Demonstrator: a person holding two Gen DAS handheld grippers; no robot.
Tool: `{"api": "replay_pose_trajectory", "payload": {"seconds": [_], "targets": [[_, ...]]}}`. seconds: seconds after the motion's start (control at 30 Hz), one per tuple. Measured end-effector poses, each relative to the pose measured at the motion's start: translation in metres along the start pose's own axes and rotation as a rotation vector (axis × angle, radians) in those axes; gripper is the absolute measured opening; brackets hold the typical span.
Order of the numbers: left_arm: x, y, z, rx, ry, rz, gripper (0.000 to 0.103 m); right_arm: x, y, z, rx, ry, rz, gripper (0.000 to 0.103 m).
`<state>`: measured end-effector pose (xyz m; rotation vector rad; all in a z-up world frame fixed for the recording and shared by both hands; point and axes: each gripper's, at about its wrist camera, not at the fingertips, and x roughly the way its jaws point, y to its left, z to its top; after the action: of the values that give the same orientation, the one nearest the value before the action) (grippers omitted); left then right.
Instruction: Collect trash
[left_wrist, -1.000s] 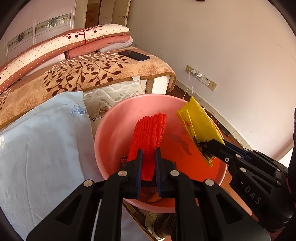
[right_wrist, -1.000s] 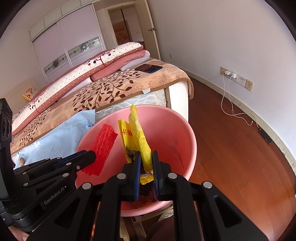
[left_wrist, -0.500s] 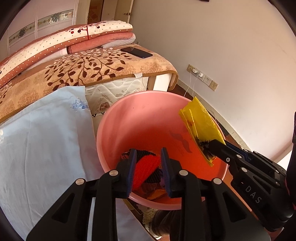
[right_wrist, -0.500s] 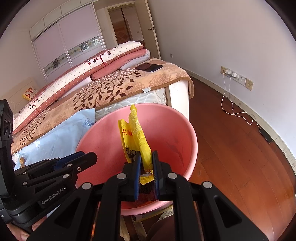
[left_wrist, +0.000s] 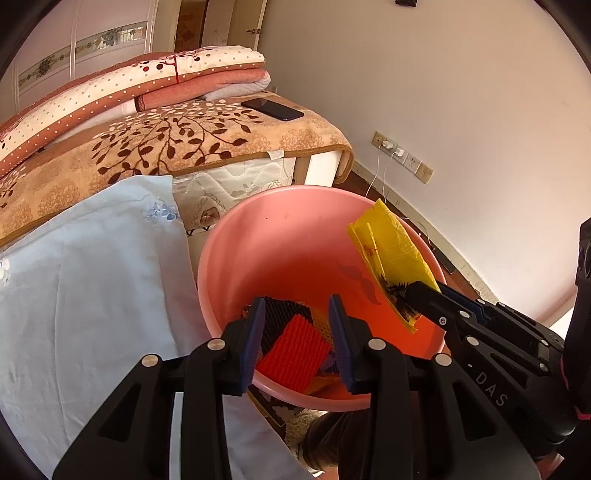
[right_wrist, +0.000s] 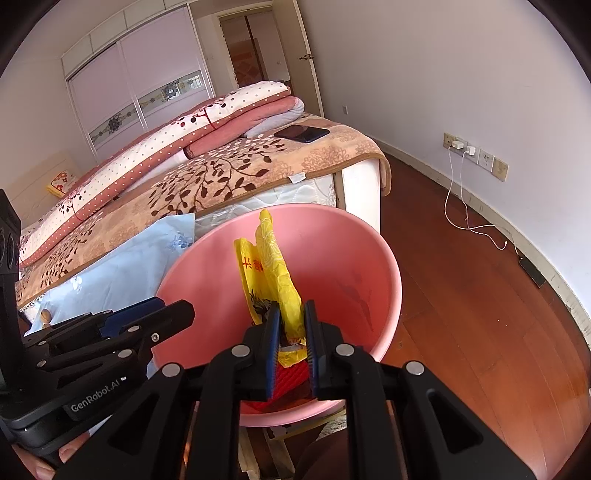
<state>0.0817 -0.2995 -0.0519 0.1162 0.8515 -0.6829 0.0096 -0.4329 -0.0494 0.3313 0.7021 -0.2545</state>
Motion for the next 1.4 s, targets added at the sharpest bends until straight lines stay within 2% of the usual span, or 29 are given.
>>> {"api": "replay_pose_trajectory", "payload": {"seconds": [0.17,0.4,1.03,1.4], "targets": [[-0.002,0.002,0.000,-0.008,-0.004,0.001,0.036,-0.003,-0.001,0.000,0.007,-0.010,0.000,0.034],[-0.005,0.001,0.000,-0.007,-0.006,-0.001,0.036,-0.007,0.000,-0.001,0.003,-0.015,0.007,0.040],[-0.026,0.003,0.001,-0.005,-0.066,0.042,0.036,-0.021,0.013,-0.003,-0.048,-0.052,0.016,0.042],[-0.040,0.004,0.002,-0.001,-0.111,0.055,0.036,-0.030,0.017,-0.003,-0.063,-0.076,0.006,0.049]]}}
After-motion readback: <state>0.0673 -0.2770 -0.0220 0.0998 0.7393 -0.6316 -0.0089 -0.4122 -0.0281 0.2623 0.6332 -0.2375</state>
